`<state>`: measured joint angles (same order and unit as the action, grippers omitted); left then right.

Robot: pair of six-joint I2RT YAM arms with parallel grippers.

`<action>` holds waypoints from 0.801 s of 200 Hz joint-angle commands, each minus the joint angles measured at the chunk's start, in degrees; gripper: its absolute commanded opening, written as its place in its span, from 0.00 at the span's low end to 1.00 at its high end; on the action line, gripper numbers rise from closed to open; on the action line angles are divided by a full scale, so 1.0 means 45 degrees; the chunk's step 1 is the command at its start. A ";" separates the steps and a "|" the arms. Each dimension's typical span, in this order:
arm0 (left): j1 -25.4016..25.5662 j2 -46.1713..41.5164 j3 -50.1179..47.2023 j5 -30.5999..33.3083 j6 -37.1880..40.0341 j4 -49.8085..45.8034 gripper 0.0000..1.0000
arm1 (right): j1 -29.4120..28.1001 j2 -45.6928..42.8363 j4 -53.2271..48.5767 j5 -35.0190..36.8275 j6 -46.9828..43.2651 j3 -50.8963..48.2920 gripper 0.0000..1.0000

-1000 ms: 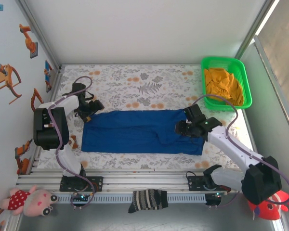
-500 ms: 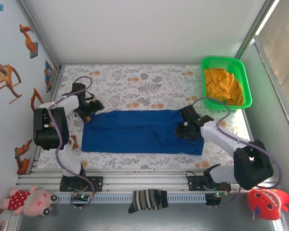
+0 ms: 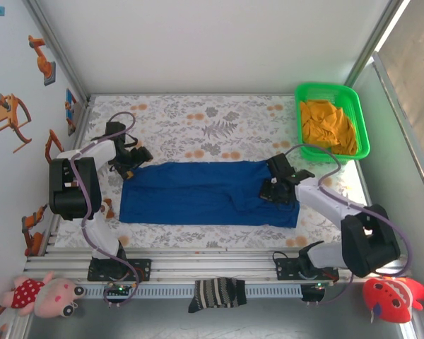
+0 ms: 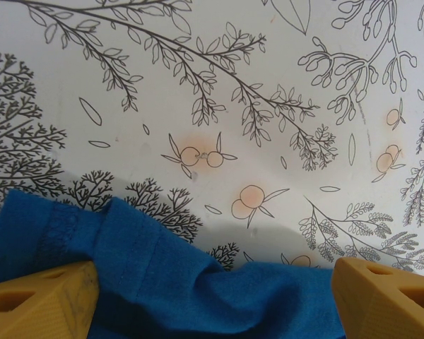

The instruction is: Fold the inside-out t-shirt

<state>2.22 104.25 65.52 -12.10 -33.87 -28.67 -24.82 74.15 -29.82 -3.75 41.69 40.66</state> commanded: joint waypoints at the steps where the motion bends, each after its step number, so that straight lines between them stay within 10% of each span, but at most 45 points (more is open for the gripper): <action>1: 0.0015 0.0116 0.0048 -0.0228 0.0220 0.0139 0.85 | 0.0061 -0.1371 -0.0714 -0.0007 0.0508 -0.0383 0.00; 84: -0.0034 0.0283 -0.0018 -0.0400 0.0158 0.0349 0.85 | -0.1440 -0.5005 -0.1501 -0.1708 0.3277 -0.2905 0.00; 99: -0.0052 0.0265 0.0028 -0.0397 0.0170 0.0296 0.85 | -0.2232 -0.5534 -0.2245 -0.1546 0.3584 -0.2724 0.26; 160: -0.0065 0.0264 0.0134 -0.0332 0.0202 0.0169 0.85 | -0.3035 -0.4031 -0.2778 -0.0489 0.0769 0.0293 0.27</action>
<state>2.22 104.44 65.52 -13.13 -33.87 -27.64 -36.45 49.65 -44.18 -7.29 51.66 37.30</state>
